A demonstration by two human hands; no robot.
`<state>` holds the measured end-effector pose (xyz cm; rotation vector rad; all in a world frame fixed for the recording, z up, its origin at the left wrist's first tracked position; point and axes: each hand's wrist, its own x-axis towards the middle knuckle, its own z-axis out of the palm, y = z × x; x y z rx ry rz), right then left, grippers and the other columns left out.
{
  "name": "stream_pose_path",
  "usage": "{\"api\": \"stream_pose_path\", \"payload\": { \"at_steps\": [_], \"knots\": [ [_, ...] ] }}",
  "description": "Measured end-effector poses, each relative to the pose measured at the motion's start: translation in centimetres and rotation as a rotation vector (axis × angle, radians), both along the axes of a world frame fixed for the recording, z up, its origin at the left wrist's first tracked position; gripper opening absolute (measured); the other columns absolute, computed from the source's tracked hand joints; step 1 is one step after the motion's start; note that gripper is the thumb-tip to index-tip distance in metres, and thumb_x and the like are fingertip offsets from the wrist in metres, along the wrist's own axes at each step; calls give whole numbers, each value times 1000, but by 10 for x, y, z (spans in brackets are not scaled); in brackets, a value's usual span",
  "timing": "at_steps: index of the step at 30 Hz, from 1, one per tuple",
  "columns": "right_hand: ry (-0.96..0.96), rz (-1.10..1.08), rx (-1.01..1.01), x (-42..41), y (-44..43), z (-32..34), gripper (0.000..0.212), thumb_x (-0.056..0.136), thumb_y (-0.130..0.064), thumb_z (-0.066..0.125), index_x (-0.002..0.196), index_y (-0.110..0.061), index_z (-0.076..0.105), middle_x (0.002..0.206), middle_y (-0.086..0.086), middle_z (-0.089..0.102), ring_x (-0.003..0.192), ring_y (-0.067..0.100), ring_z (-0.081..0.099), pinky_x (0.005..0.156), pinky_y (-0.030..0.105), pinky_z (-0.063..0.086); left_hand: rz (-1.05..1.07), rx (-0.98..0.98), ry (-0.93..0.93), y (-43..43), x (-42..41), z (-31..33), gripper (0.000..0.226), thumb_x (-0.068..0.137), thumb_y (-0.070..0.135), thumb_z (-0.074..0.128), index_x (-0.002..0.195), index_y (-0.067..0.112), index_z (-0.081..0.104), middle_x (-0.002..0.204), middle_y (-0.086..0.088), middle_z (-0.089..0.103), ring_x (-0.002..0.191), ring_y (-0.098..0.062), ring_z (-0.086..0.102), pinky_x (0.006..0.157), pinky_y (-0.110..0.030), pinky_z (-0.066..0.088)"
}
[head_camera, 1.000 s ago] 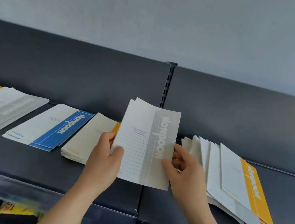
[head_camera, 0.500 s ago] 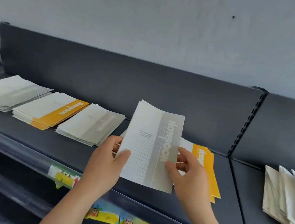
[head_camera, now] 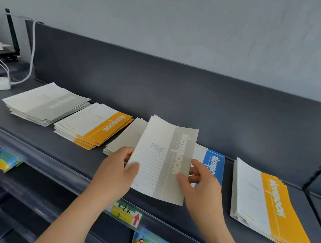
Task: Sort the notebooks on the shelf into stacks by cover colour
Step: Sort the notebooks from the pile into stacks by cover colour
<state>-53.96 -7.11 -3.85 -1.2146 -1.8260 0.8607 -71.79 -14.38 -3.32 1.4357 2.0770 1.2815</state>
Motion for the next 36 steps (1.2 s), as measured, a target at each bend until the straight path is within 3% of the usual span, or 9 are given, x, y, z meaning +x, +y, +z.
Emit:
{"api": "stream_pose_path", "payload": {
  "at_steps": [5, 9, 15, 20, 24, 28, 32, 36],
  "knots": [
    [-48, 15, 8, -32, 26, -1, 36, 90, -30, 58, 125, -26, 52, 100, -11, 60, 78, 5, 58, 47, 10, 43, 56, 0, 65, 21, -30, -5, 24, 96, 23, 51, 119, 27, 54, 114, 14, 60, 98, -5, 57, 67, -10, 43],
    [-78, 41, 10, -58, 46, -7, 29, 91, -27, 57, 120, -25, 54, 97, -10, 60, 77, 3, 56, 56, 10, 42, 95, 5, 158, 42, -52, -9, 25, 96, 23, 51, 120, 25, 56, 114, 11, 59, 97, -7, 56, 71, -16, 45],
    [-237, 40, 5, -88, 67, -17, 15, 89, -24, 54, 102, -19, 57, 91, 0, 61, 76, 12, 58, 57, 17, 44, 130, -68, 276, 66, -85, -22, 20, 94, 30, 51, 112, 30, 59, 111, 8, 61, 98, -15, 56, 81, -35, 55],
    [-431, 2, -5, -105, 71, -23, 14, 92, -26, 50, 84, -16, 45, 89, 5, 55, 72, 19, 53, 57, 21, 36, 104, -170, 312, 76, -103, -29, 34, 95, 33, 49, 128, 23, 51, 122, -1, 50, 110, -19, 47, 93, -31, 45],
    [-562, -55, 28, -112, 64, -21, 16, 94, -31, 46, 91, -15, 48, 103, 4, 49, 82, 23, 54, 78, 30, 45, 48, -184, 357, 79, -110, -30, 39, 97, 35, 45, 133, 20, 47, 127, -1, 48, 112, -15, 48, 90, -23, 41],
    [-638, -107, 102, -113, 56, -14, 24, 93, -31, 47, 106, -13, 56, 112, 3, 51, 93, 24, 53, 84, 29, 39, 26, -173, 432, 79, -112, -26, 38, 98, 37, 43, 130, 17, 49, 126, -2, 48, 109, -15, 49, 84, -20, 40],
    [-581, -169, 202, -104, 45, -3, 35, 92, -31, 51, 124, -17, 54, 123, 0, 55, 108, 22, 52, 94, 30, 37, 36, -146, 563, 75, -106, -13, 45, 98, 40, 39, 138, 20, 40, 134, 0, 45, 116, -16, 44, 92, -24, 40],
    [-560, -267, 241, -80, 31, 1, 40, 94, -32, 49, 130, -16, 52, 131, -1, 55, 119, 22, 49, 100, 29, 36, -83, -12, 510, 67, -86, 0, 45, 98, 37, 39, 141, 22, 42, 139, 5, 45, 126, -13, 40, 99, -23, 37]
  ]
}}
